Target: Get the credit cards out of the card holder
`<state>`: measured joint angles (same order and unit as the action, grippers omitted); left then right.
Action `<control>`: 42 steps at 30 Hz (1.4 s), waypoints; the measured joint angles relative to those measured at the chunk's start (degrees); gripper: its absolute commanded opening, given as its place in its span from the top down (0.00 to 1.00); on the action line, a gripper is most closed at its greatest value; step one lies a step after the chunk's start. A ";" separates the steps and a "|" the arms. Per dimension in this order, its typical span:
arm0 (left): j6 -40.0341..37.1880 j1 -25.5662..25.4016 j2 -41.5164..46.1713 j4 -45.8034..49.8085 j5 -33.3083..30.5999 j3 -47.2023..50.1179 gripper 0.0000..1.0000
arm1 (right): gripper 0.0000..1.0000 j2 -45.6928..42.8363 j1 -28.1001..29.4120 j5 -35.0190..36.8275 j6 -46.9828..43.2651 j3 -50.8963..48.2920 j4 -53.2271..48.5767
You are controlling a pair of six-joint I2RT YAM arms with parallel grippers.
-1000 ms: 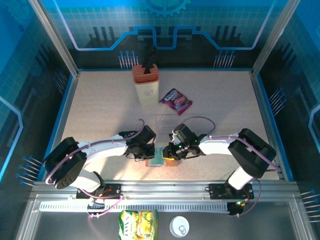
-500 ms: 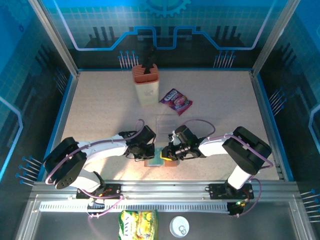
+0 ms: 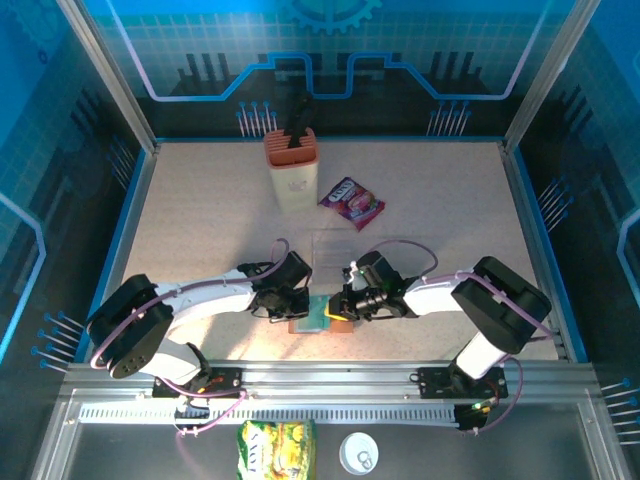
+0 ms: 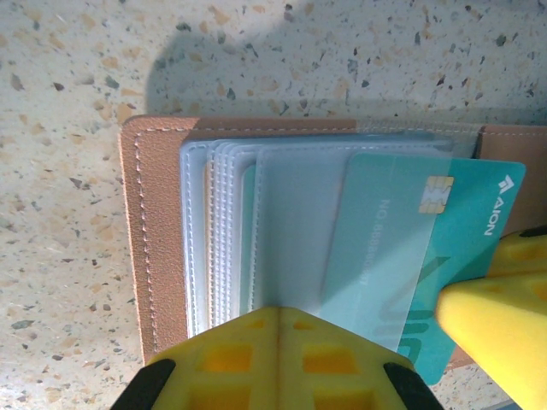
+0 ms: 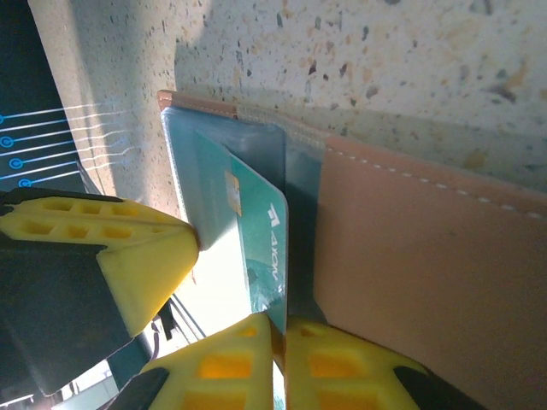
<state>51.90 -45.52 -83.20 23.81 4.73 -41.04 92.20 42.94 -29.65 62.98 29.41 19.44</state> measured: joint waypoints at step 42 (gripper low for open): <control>-1.05 0.24 5.09 2.49 1.84 -5.01 1.00 | 0.96 -22.23 -5.49 5.55 -18.03 12.90 -38.58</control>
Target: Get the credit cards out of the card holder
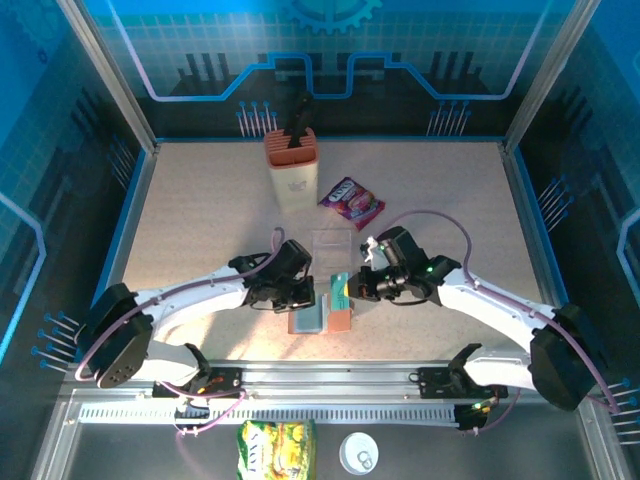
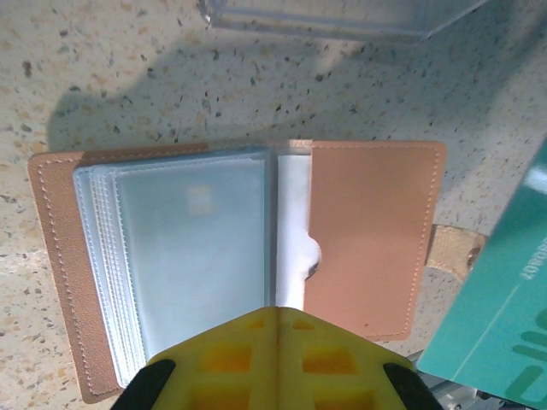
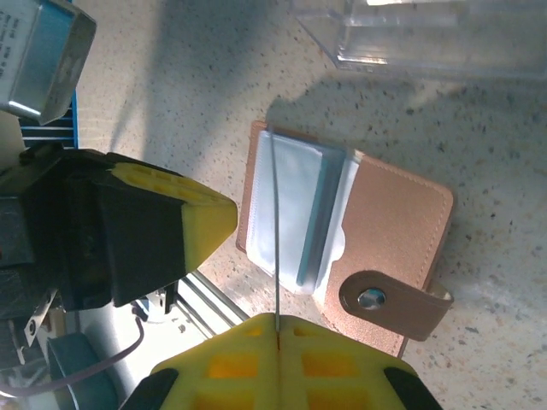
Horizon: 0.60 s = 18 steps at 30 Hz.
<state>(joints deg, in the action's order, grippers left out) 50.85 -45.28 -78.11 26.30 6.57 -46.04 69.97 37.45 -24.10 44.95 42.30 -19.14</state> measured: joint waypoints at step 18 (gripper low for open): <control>-0.07 0.24 2.05 2.78 -2.34 1.01 1.00 | 1.00 12.76 -0.55 16.04 -45.29 24.04 -22.10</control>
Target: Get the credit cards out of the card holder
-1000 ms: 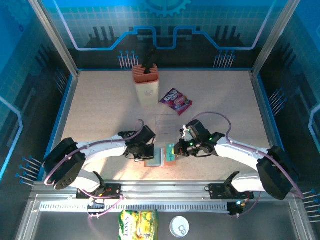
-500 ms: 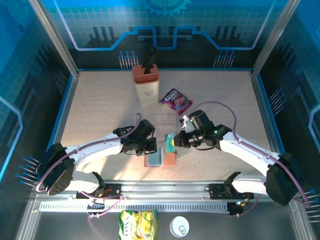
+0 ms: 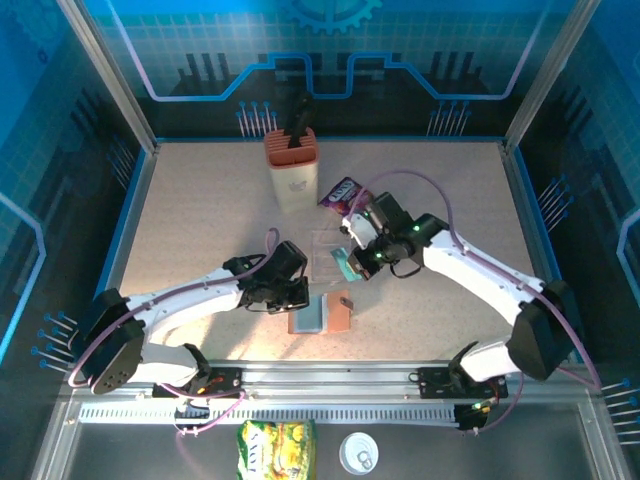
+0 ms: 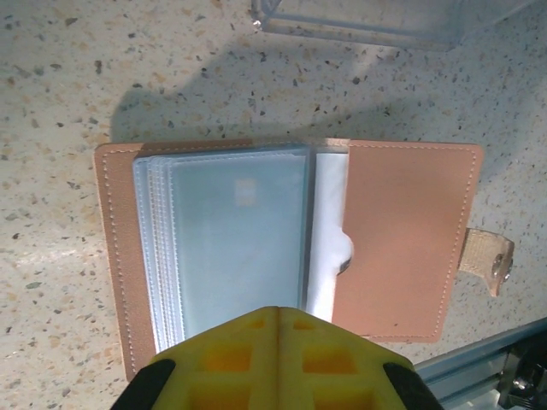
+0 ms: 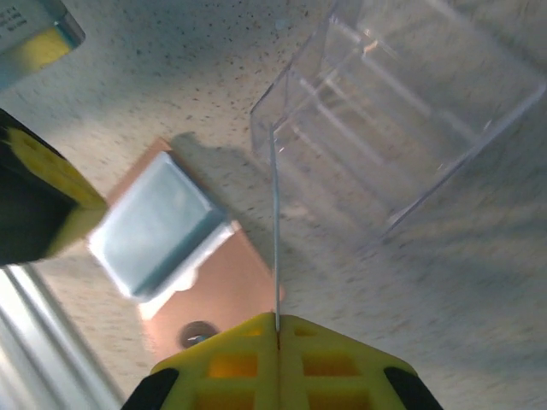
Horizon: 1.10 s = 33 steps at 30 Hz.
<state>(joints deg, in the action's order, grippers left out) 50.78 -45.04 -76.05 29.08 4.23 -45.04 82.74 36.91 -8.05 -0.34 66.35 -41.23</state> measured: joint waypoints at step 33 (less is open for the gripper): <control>2.19 3.26 14.82 1.92 -2.54 10.71 0.91 | 1.00 41.00 -1.09 -1.36 -45.66 48.63 -36.15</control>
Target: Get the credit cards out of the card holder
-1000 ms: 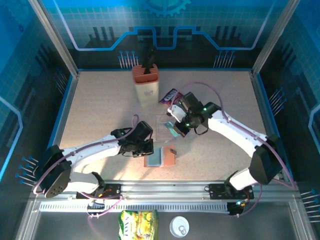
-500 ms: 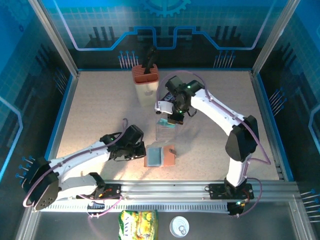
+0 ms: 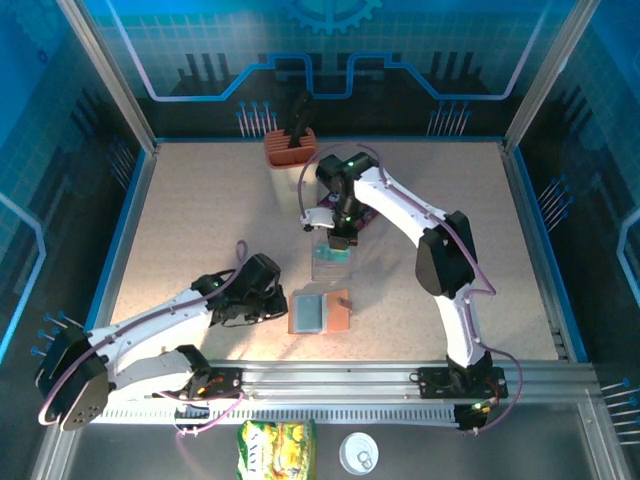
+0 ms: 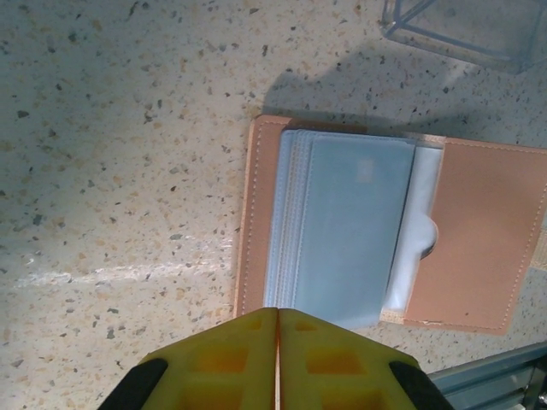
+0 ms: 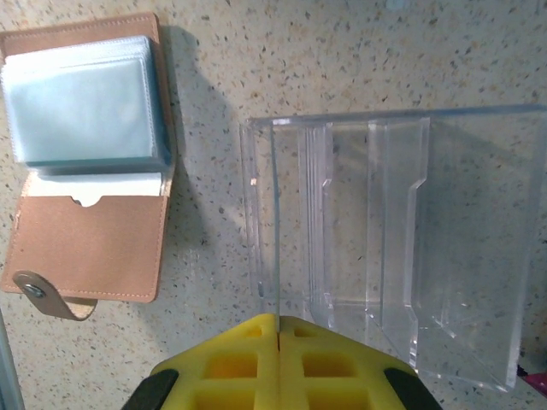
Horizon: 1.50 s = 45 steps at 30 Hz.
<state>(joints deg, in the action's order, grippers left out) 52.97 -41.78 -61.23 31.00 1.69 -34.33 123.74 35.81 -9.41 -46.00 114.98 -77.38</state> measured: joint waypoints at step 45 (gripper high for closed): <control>1.01 0.04 -0.90 -1.22 0.09 0.85 0.88 | 0.73 2.03 -0.74 -3.06 1.55 -0.35 1.25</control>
<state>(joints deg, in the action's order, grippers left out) 53.98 -41.74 -62.13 29.78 1.78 -33.47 125.78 35.07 -12.47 -44.45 114.63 -76.14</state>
